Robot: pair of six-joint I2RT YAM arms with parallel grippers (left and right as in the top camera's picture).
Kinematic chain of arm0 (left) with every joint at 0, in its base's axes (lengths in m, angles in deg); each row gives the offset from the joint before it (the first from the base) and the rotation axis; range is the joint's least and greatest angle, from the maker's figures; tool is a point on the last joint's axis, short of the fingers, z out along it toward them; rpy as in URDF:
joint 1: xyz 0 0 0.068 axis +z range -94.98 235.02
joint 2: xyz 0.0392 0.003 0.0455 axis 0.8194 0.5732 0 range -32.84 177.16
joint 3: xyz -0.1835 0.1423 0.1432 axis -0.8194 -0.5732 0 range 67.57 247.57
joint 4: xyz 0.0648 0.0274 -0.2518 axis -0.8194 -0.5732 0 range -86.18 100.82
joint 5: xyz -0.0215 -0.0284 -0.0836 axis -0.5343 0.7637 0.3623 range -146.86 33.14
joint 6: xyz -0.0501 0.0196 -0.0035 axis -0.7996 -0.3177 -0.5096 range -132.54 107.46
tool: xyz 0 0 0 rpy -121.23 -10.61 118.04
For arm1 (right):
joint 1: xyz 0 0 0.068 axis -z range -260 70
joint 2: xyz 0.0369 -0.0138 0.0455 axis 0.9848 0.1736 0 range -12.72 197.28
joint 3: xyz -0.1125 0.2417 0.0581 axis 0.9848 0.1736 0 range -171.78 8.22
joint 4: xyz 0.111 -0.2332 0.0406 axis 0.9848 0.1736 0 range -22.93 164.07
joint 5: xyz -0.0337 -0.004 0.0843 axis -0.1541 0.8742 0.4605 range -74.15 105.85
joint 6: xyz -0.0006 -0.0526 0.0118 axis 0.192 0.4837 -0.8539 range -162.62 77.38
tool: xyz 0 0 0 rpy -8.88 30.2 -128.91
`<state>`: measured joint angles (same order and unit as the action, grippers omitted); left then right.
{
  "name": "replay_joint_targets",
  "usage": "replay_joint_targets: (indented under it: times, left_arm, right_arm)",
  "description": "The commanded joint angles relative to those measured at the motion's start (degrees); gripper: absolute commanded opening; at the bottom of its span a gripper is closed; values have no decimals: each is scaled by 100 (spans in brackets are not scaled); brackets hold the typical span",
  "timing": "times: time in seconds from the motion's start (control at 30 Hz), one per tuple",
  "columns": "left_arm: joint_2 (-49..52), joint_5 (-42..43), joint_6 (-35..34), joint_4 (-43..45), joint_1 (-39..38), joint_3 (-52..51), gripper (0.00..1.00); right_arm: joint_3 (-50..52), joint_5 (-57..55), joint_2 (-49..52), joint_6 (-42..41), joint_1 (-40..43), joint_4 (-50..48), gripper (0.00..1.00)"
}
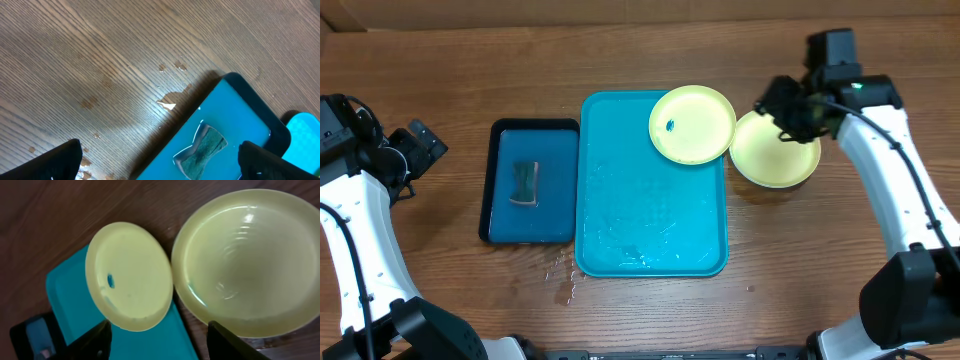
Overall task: Clean dirty plates on tray and stack at the side
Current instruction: 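Move the right gripper to the rim of the blue-marked yellow plate, then grip the plate rim and slide it to the teal tray center, right gripper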
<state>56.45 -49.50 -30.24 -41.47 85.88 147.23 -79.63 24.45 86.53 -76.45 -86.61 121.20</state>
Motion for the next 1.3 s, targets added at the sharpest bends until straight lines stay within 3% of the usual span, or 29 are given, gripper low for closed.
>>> replay_joint_targets:
  times: [0.0, 0.17, 0.23, 0.33, 0.37, 0.53, 0.67, 0.8, 1.03, 1.27]
  left_arm:
    - [42, 57, -55, 7, -11, 15, 100]
    - [42, 57, -55, 7, -11, 15, 100]
    - [42, 57, -55, 7, -11, 15, 100]
    - [42, 57, -55, 7, -11, 15, 100]
    - [42, 57, -55, 7, -11, 15, 100]
    - [42, 57, -55, 7, -11, 15, 100]
    - [42, 57, -55, 7, -11, 15, 100]
    - [42, 57, -55, 7, -11, 15, 100]
    - [42, 57, -55, 7, -11, 15, 100]
    - [42, 57, -55, 4, -11, 15, 100]
  right_arm:
    - [-101, -546, 7, -155, -315, -48, 63]
    - [-101, -1329, 142, -221, -741, -291, 62]
    - [-98, -1508, 232, -219, -861, -442, 68]
    - [-98, -1517, 372, -219, -927, -597, 96]
    - [-96, -1504, 420, -219, -925, -625, 100]
    - [4, -1510, 599, -216, -922, -907, 100]
    - [55, -1528, 785, -216, -863, -1027, 70]
    - [57, -1545, 1025, -219, -866, -1193, 63]
    - [57, -1716, 1499, -219, -876, -1303, 40]
    - [59, -1864, 1652, -219, -876, -1180, 33]
